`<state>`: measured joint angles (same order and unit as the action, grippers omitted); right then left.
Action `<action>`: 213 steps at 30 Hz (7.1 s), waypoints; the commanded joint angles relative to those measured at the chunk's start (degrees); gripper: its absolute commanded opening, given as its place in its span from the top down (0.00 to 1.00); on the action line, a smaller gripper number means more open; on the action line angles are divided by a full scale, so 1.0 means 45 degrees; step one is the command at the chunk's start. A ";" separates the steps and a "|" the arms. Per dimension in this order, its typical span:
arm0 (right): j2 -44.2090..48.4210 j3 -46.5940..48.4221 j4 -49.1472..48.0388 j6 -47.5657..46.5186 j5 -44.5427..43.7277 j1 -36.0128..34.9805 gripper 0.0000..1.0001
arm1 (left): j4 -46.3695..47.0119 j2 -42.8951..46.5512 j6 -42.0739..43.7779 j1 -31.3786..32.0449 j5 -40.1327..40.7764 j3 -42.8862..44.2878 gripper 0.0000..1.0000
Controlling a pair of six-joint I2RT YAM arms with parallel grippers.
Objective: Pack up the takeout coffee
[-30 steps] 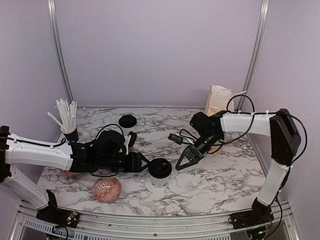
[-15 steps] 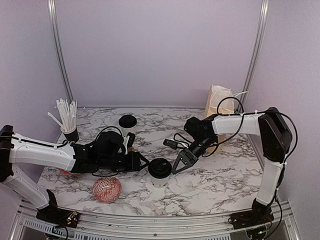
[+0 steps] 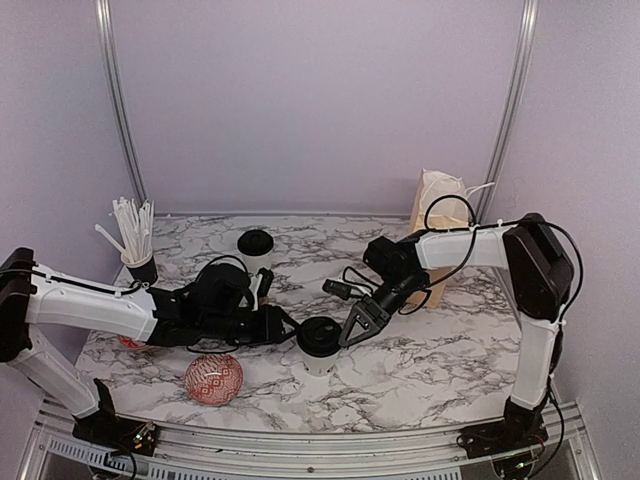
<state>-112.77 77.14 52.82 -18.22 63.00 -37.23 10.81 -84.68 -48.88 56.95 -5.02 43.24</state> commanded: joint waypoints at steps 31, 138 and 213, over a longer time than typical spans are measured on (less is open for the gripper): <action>-0.0329 0.0549 -0.0618 0.0211 -0.3378 0.0020 0.60 | -0.1062 -0.0344 0.0773 0.0479 0.0904 -0.0816 0.59; -0.4760 1.2200 -0.0511 -0.2646 -1.0584 0.0271 0.29 | -0.1669 0.2571 1.2406 -0.0819 0.9632 0.4355 0.01; 1.0766 -0.2934 -0.1907 -0.4473 -0.2607 0.5686 0.39 | -0.4218 0.0345 1.1993 0.0333 0.5128 0.6380 0.08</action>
<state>-64.55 59.31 37.34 -32.05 41.19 -10.66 -7.44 -82.37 5.30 58.41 16.36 70.54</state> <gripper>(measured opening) 0.598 0.920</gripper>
